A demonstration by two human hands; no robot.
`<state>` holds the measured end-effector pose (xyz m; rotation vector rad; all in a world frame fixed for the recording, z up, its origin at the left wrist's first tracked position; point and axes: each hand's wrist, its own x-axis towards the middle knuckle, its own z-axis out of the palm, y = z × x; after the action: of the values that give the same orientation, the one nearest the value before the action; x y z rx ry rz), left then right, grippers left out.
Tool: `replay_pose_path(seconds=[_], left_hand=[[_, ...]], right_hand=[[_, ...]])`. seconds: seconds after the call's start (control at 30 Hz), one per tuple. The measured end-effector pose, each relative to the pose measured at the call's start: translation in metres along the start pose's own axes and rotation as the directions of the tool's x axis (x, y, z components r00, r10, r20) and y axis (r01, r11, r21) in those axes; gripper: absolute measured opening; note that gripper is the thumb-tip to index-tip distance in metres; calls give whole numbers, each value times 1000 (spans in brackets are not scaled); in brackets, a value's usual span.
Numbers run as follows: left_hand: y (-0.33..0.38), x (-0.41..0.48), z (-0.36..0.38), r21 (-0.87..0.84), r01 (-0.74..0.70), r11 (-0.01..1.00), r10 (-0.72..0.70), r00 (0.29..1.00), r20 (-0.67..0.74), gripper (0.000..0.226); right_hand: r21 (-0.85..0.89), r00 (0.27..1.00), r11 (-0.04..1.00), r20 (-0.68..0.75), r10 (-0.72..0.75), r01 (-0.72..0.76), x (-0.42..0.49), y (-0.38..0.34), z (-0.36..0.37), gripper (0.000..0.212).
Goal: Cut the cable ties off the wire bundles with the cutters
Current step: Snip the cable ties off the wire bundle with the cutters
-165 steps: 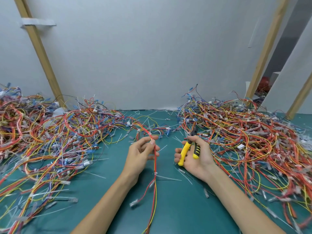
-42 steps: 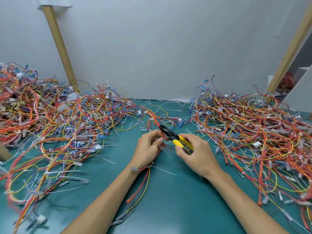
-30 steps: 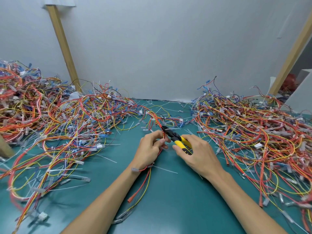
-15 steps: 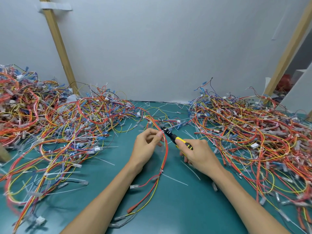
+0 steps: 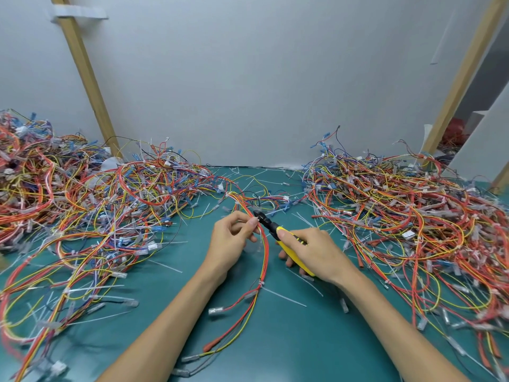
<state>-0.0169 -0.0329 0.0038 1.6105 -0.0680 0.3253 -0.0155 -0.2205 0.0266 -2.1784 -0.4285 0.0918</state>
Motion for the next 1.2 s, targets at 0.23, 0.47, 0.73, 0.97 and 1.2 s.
replay_pose_path(seconds=[0.23, 0.47, 0.73, 0.97, 1.2], left_hand=[[2, 0, -2, -96, 14, 995, -18, 999, -37, 19], [3, 0, -3, -113, 29, 993, -32, 999, -22, 18], [5, -2, -2, -100, 31, 994, -28, 999, 25, 16], [7, -2, -3, -81, 55, 995, -51, 997, 55, 17], [9, -3, -3, -59, 59, 996, -53, 994, 93, 13]], right_hand=[[-241, 978, 956, -84, -192, 167, 0, 5, 6, 50], [-392, 965, 904, -122, -234, 169, 0, 9, 9, 44], [-470, 947, 870, -183, -263, 151, -3, 7, 3, 51], [-440, 958, 888, -172, -232, 136, -1, 9, 2, 48], [-507, 917, 847, -240, -318, 161, -2, 12, 3, 35]])
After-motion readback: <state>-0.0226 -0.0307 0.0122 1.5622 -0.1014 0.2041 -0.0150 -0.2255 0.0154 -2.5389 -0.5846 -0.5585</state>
